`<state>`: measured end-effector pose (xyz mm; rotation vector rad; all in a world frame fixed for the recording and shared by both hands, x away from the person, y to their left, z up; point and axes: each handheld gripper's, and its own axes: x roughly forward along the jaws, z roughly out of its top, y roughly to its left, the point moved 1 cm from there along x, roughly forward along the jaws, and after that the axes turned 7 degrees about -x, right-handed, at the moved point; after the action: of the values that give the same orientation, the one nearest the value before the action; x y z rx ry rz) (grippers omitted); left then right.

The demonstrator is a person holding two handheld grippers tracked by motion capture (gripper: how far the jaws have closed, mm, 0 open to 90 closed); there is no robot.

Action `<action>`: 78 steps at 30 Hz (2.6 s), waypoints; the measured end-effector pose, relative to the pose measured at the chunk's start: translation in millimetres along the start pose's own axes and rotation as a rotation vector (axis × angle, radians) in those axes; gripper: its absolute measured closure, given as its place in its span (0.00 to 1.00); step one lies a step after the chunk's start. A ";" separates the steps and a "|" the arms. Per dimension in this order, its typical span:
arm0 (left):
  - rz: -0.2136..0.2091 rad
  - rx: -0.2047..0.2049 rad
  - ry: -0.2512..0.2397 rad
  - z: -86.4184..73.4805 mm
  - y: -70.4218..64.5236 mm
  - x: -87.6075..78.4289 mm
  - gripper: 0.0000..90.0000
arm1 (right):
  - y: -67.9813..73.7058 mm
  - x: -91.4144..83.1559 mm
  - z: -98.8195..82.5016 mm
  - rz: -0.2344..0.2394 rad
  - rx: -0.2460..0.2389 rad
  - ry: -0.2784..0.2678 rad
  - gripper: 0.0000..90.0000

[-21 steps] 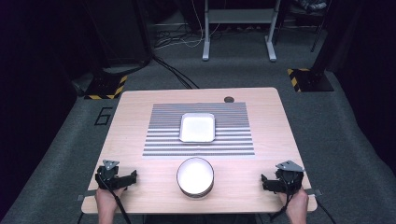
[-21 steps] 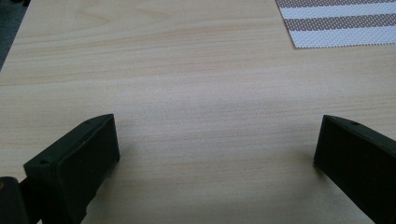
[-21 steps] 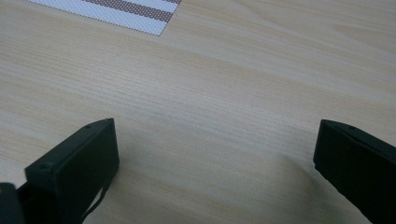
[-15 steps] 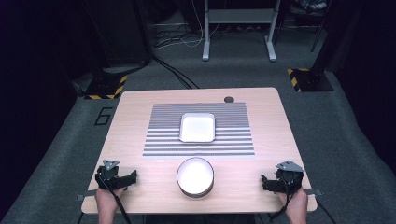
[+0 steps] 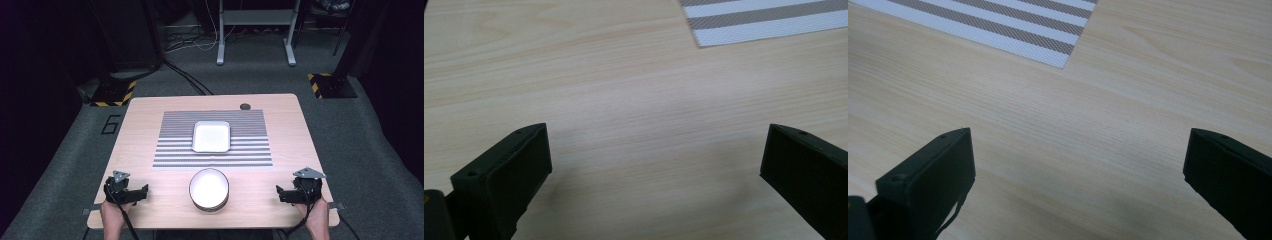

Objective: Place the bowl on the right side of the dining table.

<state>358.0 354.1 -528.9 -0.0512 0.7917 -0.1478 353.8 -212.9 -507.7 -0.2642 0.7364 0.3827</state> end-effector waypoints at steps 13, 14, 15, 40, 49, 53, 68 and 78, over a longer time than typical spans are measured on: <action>-0.078 0.048 0.023 -4.6 -21.4 -11.1 0.00 | 20.8 -6.3 10.2 0.074 -0.014 -0.013 0.00; -0.080 0.053 0.022 -4.1 -22.2 -11.6 0.00 | 22.3 -6.5 11.2 0.077 -0.012 -0.016 0.00; -0.083 0.053 0.021 -3.7 -22.9 -12.0 0.00 | 23.3 -6.7 12.4 0.078 -0.015 -0.018 0.00; -0.141 0.105 -0.023 17.4 -52.6 -31.1 0.00 | 46.5 -15.6 44.6 0.142 -0.086 -0.052 0.00; -0.179 0.133 -0.032 26.4 -69.2 -37.6 0.00 | 56.2 -16.8 57.5 0.167 -0.108 -0.063 0.00; -0.192 0.143 -0.034 28.9 -73.3 -39.3 0.00 | 58.8 -16.8 60.4 0.170 -0.114 -0.061 0.00; -0.242 0.172 -0.058 41.3 -91.2 -51.5 0.00 | 76.6 -23.4 76.3 0.202 -0.155 -0.068 0.01; -0.268 0.198 -0.069 50.3 -103.1 -61.4 0.00 | 87.9 -30.9 88.8 0.237 -0.171 -0.091 0.01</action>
<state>339.7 260.9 -439.8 0.0252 0.6955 -0.4748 348.5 -109.1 -431.7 -0.3196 0.6478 0.6802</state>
